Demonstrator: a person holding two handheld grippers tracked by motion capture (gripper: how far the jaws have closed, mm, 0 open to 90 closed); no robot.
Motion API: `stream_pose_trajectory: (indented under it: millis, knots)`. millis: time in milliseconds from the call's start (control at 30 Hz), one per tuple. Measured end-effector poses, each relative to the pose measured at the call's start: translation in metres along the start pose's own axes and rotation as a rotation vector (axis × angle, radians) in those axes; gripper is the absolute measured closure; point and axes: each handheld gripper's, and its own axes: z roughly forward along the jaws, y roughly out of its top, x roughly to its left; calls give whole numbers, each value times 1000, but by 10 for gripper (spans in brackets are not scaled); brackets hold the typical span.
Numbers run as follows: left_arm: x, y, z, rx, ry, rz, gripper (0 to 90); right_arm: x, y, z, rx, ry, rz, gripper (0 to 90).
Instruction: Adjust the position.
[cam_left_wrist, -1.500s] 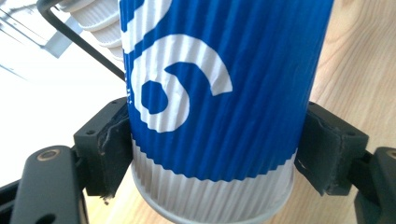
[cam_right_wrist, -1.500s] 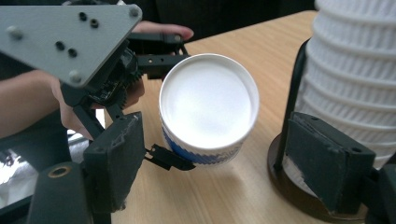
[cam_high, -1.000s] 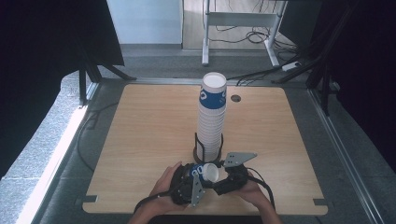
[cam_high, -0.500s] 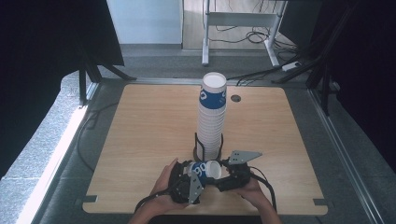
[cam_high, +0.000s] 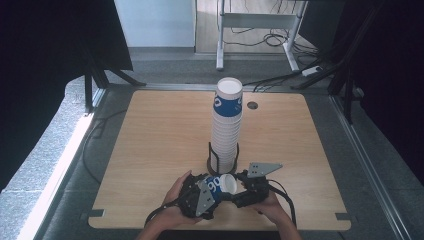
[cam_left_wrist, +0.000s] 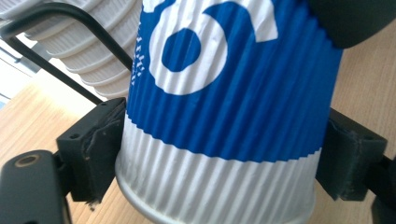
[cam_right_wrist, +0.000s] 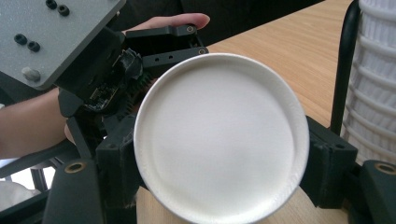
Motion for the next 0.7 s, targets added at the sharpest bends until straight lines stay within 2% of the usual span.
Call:
stream_pose_trajectory:
  millis: [167, 367, 533, 700]
  knots:
    - [0, -1, 1, 7, -4, 14, 144, -1, -1, 1, 14, 0, 0, 266]
    - [-1, 1, 2, 5, 19, 9, 84, -1, 0, 2, 23, -6, 0, 269]
    - [-5, 0, 4, 16, 17, 34, 129, 0, -1, 5, 34, -3, 2, 270]
    - [-7, -1, 6, 14, 18, 38, 167, 0, -1, 5, 42, -7, -1, 268]
